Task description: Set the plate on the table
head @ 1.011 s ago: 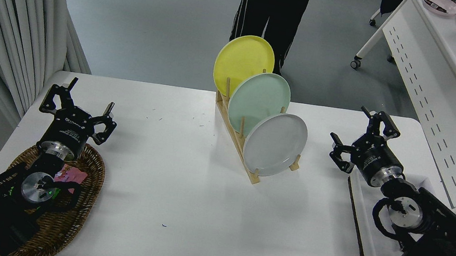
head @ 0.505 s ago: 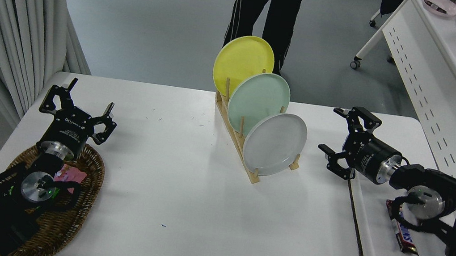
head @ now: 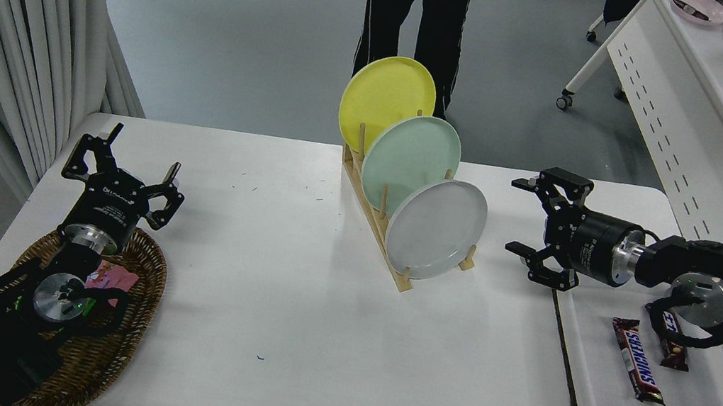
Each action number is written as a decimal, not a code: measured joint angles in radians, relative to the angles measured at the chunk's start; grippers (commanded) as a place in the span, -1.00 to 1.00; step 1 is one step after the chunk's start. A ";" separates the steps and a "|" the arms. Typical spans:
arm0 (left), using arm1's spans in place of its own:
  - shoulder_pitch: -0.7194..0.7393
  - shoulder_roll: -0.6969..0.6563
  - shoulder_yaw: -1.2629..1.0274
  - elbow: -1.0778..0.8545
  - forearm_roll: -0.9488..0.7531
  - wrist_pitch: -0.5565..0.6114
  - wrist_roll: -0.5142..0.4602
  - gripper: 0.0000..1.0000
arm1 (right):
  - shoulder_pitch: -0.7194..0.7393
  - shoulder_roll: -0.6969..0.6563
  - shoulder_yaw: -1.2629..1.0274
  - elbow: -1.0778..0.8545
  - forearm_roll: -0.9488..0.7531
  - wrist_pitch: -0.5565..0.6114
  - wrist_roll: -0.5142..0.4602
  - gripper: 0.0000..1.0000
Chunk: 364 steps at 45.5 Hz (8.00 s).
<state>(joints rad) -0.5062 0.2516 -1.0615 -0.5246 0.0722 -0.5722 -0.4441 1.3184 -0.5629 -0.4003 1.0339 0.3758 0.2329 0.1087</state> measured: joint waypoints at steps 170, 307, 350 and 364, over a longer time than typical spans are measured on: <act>0.000 0.000 0.000 0.000 0.000 0.000 0.000 1.00 | -0.063 0.388 0.282 -0.408 -0.119 -0.131 -0.272 -0.75; 0.000 0.000 0.000 0.000 0.000 0.000 -0.001 1.00 | -0.006 0.231 0.821 0.203 0.736 -0.974 -0.543 -1.00; 0.000 0.000 0.000 0.000 0.000 0.000 -0.001 1.00 | -0.333 0.396 0.669 -0.066 0.491 -1.018 -0.631 -1.00; 0.000 0.000 0.000 0.000 0.000 0.000 -0.001 1.00 | -0.366 0.410 0.662 -0.110 0.447 -1.018 -0.634 -1.00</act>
<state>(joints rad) -0.5062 0.2516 -1.0615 -0.5246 0.0721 -0.5722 -0.4447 0.9526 -0.1531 0.2615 0.9238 0.8233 -0.7852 -0.5251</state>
